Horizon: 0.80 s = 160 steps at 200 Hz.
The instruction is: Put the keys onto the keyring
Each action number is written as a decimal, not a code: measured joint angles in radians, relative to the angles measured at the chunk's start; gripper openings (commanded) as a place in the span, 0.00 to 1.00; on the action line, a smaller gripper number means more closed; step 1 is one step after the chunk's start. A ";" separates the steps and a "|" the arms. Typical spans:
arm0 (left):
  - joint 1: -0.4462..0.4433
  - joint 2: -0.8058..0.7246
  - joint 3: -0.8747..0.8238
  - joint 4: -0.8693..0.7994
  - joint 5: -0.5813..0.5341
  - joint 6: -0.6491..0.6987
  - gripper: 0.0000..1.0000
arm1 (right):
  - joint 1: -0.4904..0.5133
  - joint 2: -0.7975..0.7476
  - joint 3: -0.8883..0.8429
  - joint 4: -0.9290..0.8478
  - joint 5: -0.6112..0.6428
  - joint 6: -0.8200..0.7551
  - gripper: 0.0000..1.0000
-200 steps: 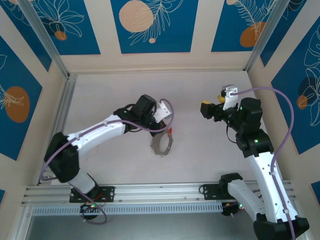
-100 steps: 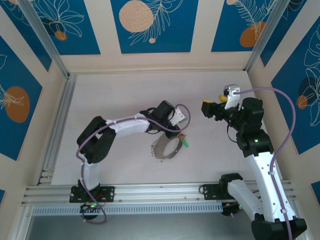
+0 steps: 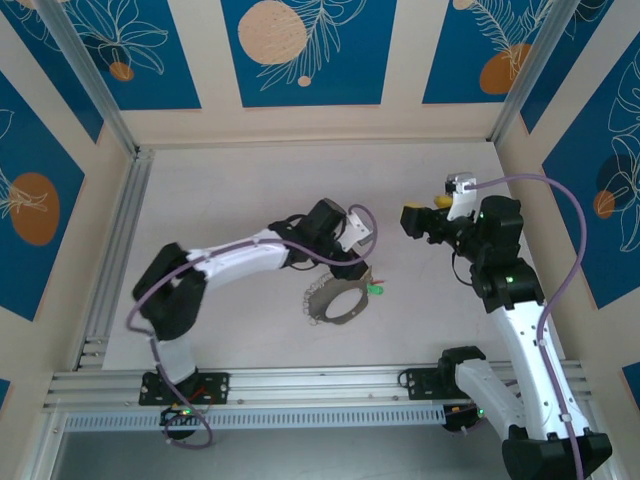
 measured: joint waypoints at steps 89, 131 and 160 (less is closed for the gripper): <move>0.190 -0.449 -0.373 -0.082 -0.074 -0.064 1.00 | 0.006 0.057 -0.182 0.066 -0.004 0.075 0.99; 0.403 -0.633 -0.597 0.139 -0.218 -0.095 1.00 | -0.037 0.043 -0.390 0.295 0.136 0.086 0.99; 0.483 -0.725 -0.753 0.285 -0.432 -0.106 1.00 | -0.091 0.066 -0.570 0.548 0.194 0.072 0.99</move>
